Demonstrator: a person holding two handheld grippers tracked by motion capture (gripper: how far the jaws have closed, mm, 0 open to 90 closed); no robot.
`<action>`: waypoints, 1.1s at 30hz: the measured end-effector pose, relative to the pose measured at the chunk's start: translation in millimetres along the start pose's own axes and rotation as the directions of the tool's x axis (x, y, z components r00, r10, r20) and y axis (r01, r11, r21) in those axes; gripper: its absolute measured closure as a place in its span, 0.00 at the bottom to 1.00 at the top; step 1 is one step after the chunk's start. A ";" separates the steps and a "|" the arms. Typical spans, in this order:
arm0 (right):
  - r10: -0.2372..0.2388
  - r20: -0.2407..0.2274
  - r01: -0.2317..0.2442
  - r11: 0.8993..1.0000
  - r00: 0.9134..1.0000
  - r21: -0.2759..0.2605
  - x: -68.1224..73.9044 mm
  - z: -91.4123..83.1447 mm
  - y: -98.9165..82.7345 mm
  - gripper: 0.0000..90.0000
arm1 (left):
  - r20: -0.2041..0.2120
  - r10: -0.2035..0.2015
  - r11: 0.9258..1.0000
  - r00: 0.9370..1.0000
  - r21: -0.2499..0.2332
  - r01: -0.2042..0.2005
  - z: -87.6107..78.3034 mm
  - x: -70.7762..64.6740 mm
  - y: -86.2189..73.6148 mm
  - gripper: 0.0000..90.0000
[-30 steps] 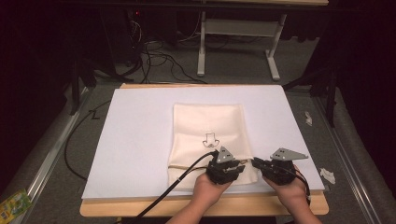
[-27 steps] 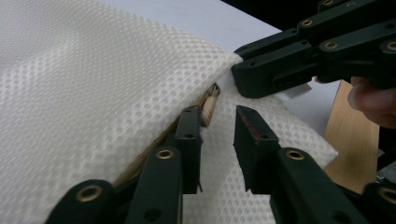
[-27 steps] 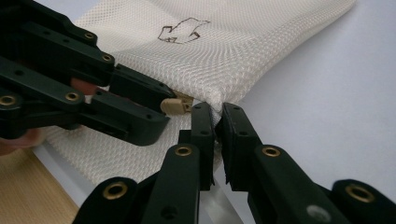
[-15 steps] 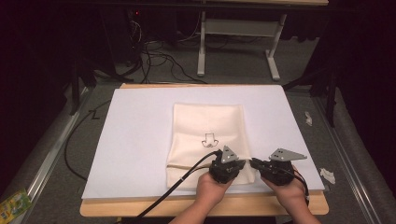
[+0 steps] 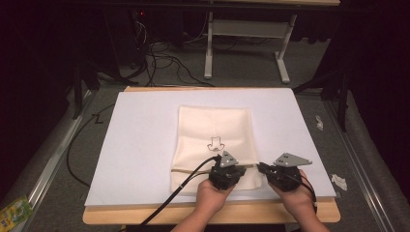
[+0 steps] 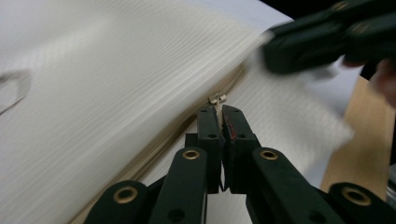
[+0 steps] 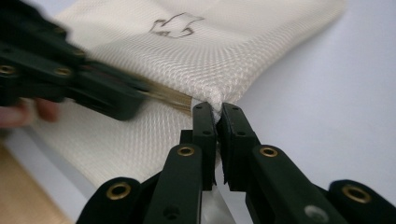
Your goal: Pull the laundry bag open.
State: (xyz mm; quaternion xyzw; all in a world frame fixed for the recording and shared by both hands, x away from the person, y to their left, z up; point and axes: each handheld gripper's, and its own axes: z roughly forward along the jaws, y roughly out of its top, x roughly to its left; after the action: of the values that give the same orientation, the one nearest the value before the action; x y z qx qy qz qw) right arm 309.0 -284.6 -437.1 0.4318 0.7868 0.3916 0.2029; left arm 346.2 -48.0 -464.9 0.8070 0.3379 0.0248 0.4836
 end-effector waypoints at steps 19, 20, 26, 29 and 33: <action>0.148 0.046 -0.146 0.989 0.988 -0.032 -46.7 -13.4 -18.5 0.96 | -0.175 -0.049 0.994 0.983 0.088 0.065 -121.0 83.8 -32.4 0.97; 0.148 0.046 -0.146 0.989 0.988 -0.032 -46.7 -13.4 -18.5 0.96 | -0.175 -0.049 0.994 0.983 0.088 0.065 -121.0 83.8 -32.4 0.97; 0.120 0.027 -0.119 0.992 0.992 -0.041 -43.4 -11.7 -15.2 0.95 | -0.164 -0.063 0.995 0.985 0.061 0.074 -138.3 93.4 -44.3 0.97; 0.117 0.032 -0.116 0.993 0.993 -0.031 -41.5 -10.0 -15.9 0.95 | -0.126 -0.103 0.992 0.987 0.055 0.111 -134.9 97.2 -54.1 0.97; 0.108 0.025 -0.107 0.994 0.994 -0.033 -40.2 -8.9 -18.3 0.90 | -0.140 -0.064 0.997 0.988 0.021 0.068 -137.8 94.6 -54.4 0.95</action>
State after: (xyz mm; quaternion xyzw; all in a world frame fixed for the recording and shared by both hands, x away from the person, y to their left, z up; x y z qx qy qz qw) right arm 315.5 -328.1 -446.9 0.4755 0.7532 0.4086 0.1991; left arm 340.2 127.7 -462.2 0.7979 0.3978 0.0609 0.4489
